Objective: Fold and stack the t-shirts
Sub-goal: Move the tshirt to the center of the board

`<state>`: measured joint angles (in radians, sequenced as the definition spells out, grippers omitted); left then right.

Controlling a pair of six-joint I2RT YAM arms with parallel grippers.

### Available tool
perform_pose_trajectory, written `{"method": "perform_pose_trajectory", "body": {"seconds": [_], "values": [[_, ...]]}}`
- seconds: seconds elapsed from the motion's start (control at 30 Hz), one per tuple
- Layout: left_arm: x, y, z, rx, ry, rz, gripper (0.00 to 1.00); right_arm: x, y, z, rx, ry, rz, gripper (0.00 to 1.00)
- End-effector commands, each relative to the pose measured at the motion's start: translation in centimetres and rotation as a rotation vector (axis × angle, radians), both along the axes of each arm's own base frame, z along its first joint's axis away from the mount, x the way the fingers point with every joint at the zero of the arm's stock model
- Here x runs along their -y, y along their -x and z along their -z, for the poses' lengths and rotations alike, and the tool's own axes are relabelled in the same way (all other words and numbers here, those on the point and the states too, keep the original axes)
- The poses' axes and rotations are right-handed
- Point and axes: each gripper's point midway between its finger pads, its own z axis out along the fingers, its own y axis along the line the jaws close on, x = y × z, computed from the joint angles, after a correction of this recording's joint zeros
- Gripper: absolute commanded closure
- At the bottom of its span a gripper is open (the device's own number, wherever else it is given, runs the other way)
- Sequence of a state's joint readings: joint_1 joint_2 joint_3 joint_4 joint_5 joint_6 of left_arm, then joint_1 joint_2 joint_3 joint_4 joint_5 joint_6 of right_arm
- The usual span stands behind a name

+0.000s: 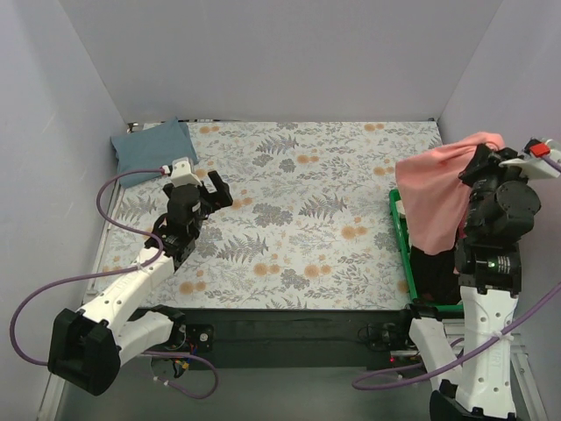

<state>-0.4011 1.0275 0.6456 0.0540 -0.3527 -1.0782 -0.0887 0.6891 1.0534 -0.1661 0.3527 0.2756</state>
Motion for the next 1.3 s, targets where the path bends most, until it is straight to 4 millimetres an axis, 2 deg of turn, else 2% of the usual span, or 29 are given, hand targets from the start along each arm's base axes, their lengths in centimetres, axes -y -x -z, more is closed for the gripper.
{"method": "perform_pose_trajectory", "body": {"seconds": [0.0, 0.1, 0.13, 0.23, 0.33, 0.43, 0.5, 0.53, 0.57, 0.6, 0.63, 0.67, 0.7, 0.73, 0.77, 0.8, 0.83, 0.87, 0.9, 0.97, 1.03, 1.07, 1.1, 1.13, 1.2, 1.23, 1.27], "values": [[0.3, -0.1, -0.1, 0.0, 0.008, 0.02, 0.02, -1.7, 0.6, -8.6, 0.178, 0.109, -0.094, 0.99], [0.1, 0.0, -0.2, 0.005, 0.007, 0.009, 0.02, -1.8, 0.8, -10.0, 0.205, 0.126, -0.094, 0.99], [0.0, 0.0, -0.2, 0.005, 0.005, 0.007, 0.02, -2.2, 1.2, -11.1, 0.232, 0.134, -0.11, 0.99], [0.0, 0.1, -0.3, 0.014, 0.008, 0.008, 0.02, -4.1, 1.5, -13.6, 0.3, 0.168, -0.212, 0.99], [0.3, 0.0, -0.2, 0.012, 0.015, 0.022, 0.02, -6.4, 0.5, -14.9, 0.312, 0.192, -0.343, 0.99], [1.0, 0.0, -0.2, 0.007, 0.025, 0.056, 0.02, -8.6, -2.7, -14.2, 0.264, 0.191, -0.476, 0.99], [2.3, 0.1, -0.6, 0.013, 0.033, 0.132, 0.02, -11.1, -3.8, -14.1, 0.243, 0.191, -0.554, 0.99], [2.7, 0.1, -1.0, 0.019, 0.039, 0.15, 0.02, -11.3, -5.6, -13.1, 0.195, 0.208, -0.519, 0.99], [3.0, 0.1, -1.1, 0.02, 0.043, 0.167, 0.02, -12.3, -6.0, -13.6, 0.195, 0.223, -0.505, 0.99], [3.1, 0.2, -1.1, 0.018, 0.046, 0.176, 0.02, -16.2, -5.8, -13.4, 0.193, 0.239, -0.582, 0.99], [3.2, 0.3, -1.4, 0.025, 0.047, 0.185, 0.02, -17.5, -7.5, -12.2, 0.147, 0.276, -0.566, 0.99], [3.2, 0.4, -1.3, 0.025, 0.044, 0.19, 0.02, -20.1, -7.0, -12.8, 0.163, 0.276, -0.632, 0.99], [3.1, 0.5, -1.5, 0.034, 0.036, 0.189, 0.02, -21.5, -7.5, -12.5, 0.153, 0.278, -0.666, 0.99], [3.1, 0.7, -1.6, 0.038, 0.035, 0.193, 0.02, -23.4, -8.6, -11.3, 0.117, 0.284, -0.704, 0.99], [3.0, 0.8, -1.7, 0.042, 0.032, 0.195, 0.02, -25.4, -8.4, -11.2, 0.113, 0.281, -0.748, 0.99], [3.0, 1.0, -2.1, 0.054, 0.034, 0.199, 0.02, -26.2, -8.4, -11.4, 0.119, 0.277, -0.758, 0.99], [2.8, 1.0, -2.4, 0.063, 0.035, 0.192, 0.02, -27.3, -9.2, -10.7, 0.102, 0.279, -0.771, 0.99], [2.7, 1.2, -2.4, 0.062, 0.033, 0.187, 0.02, -28.2, -9.1, -10.7, 0.11, 0.279, -0.792, 0.99], [2.5, 1.3, -2.8, 0.075, 0.037, 0.181, 0.02, -28.6, -9.3, -10.3, 0.103, 0.279, -0.798, 0.99], [2.2, 1.4, -2.8, 0.081, 0.037, 0.166, 0.02, -29.3, -10.2, -8.9, 0.076, 0.253, -0.8, 0.99], [2.1, 1.5, -2.7, 0.081, 0.037, 0.164, 0.02, -29.4, -11.8, -5.7, 0.0, 0.239, -0.759, 0.99], [2.3, 1.5, -2.6, 0.082, 0.041, 0.173, 0.02, -29.3, -12.6, -4.4, -0.032, 0.236, -0.733, 0.93], [2.5, 1.4, -2.3, 0.071, 0.039, 0.179, 0.02, -29.1, -13.3, -2.9, -0.069, 0.238, -0.703, 0.81], [2.7, 1.3, -1.9, 0.058, 0.039, 0.189, 0.02, -28.7, -14.9, 0.7, -0.153, 0.245, -0.64, 0.49], [3.4, 1.2, -1.4, 0.047, 0.045, 0.221, 0.02, -27.7, -16.6, 4.4, -0.245, 0.261, -0.574, 0.24], [3.7, 1.0, -0.7, 0.025, 0.044, 0.232, 0.02, -27.2, -17.8, 7.7, -0.322, 0.255, -0.531, 0.02], [4.0, 0.8, -0.5, 0.019, 0.048, 0.242, 0.02, -26.4, -18.4, 9.5, -0.376, 0.249, -0.505, 0.02]]}}
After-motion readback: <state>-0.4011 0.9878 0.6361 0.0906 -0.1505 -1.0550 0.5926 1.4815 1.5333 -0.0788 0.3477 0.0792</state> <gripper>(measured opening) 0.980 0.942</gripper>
